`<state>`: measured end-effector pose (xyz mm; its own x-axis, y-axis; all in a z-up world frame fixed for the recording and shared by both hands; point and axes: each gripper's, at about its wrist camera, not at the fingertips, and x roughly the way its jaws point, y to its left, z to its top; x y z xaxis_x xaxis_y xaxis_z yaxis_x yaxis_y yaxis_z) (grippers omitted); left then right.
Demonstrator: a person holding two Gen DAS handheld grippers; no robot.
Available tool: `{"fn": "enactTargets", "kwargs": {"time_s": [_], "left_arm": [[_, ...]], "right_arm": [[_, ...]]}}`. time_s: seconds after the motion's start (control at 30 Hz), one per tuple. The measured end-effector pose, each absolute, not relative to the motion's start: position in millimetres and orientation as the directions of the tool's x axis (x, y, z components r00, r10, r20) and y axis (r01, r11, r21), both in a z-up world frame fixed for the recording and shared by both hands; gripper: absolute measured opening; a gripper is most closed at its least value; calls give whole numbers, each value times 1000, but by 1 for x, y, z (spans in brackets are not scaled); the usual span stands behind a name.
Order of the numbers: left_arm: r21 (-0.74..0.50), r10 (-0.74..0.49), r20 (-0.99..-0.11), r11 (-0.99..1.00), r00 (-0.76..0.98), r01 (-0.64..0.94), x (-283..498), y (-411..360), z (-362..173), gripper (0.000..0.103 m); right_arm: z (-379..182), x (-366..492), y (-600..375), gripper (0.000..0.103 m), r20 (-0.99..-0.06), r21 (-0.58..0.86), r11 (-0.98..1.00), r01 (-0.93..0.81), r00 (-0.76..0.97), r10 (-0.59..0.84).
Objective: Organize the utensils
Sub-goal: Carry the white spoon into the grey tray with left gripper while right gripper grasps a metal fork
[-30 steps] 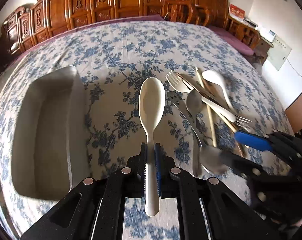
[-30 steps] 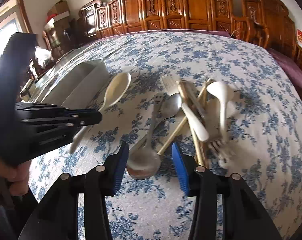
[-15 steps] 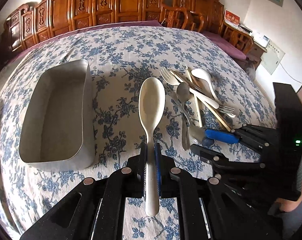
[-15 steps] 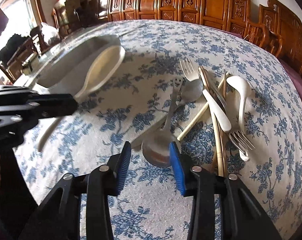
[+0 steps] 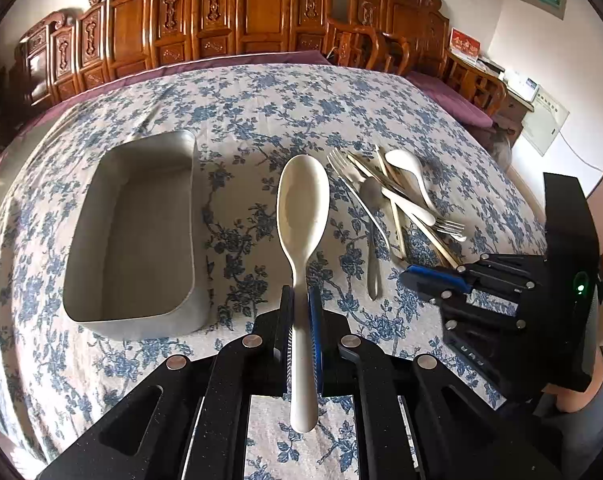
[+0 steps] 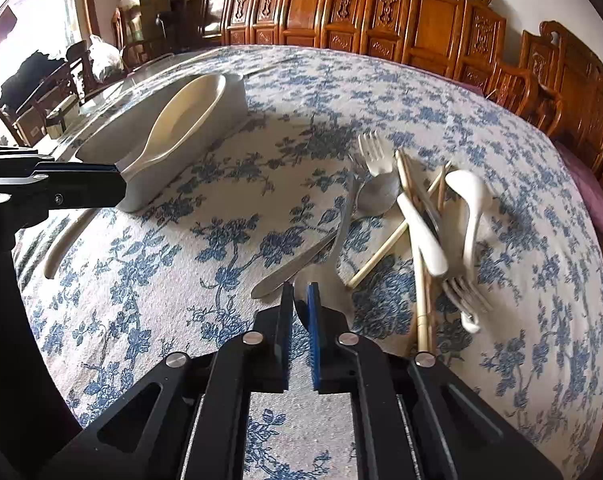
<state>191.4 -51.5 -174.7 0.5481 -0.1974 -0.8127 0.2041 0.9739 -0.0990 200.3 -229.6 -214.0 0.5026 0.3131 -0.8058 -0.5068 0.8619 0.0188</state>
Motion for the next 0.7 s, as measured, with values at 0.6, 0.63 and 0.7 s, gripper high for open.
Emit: {"fn": "enactTargets", "kwargs": {"time_s": [0.6, 0.63, 0.7], "left_arm": [[-69, -154, -790, 984, 593, 163, 208, -10, -154, 7], [-67, -148, -790, 985, 595, 157, 211, -5, -152, 7], [-66, -141, -791, 987, 596, 147, 217, 5, -151, 7]], "right_arm": [[-170, 189, -230, 2, -732, -32, 858, -512, 596, 329], [-167, 188, -228, 2, -729, -38, 856, -516, 600, 329], [-160, 188, -221, 2, -723, -60, 850, -523, 610, 325]]}}
